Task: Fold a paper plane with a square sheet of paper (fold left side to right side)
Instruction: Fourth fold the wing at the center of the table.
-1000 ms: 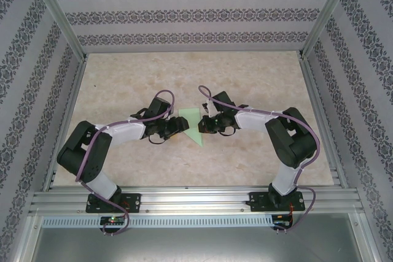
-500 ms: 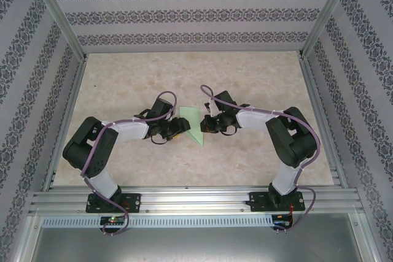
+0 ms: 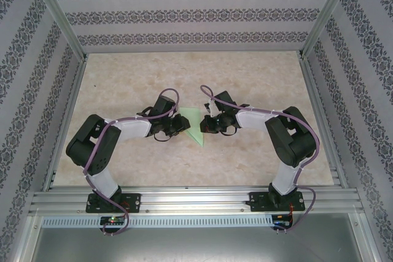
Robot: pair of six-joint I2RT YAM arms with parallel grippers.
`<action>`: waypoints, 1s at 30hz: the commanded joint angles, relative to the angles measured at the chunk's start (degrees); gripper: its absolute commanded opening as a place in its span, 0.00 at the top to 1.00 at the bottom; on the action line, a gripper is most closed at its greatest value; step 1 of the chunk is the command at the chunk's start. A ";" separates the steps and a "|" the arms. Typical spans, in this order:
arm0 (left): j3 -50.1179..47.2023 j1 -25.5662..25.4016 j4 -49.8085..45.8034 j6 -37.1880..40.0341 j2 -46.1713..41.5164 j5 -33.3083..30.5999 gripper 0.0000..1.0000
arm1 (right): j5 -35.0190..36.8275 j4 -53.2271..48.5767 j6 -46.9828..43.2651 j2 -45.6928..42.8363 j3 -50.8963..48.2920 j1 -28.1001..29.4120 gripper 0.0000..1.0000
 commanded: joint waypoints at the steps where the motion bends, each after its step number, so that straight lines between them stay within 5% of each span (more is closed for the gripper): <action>1: 1.75 -0.92 1.66 0.18 0.89 0.55 0.85 | -0.94 0.45 -1.19 0.27 0.79 -0.55 0.87; 9: 2.77 -1.67 0.30 0.05 0.46 0.37 0.98 | 9.71 -0.70 -5.64 -9.06 -3.84 0.55 0.63; 14: 3.32 -1.81 -0.46 -0.52 0.01 0.42 0.98 | 23.79 3.49 -11.16 -17.13 -11.14 9.34 0.52; 22: 3.09 -1.90 -1.12 -0.65 -0.52 0.06 0.98 | 39.40 6.42 -18.20 -14.96 -11.24 22.06 0.51; 30: 3.30 -1.98 -1.80 -0.51 -0.76 -0.09 0.98 | 43.55 4.49 -19.42 -7.45 -6.61 24.58 0.56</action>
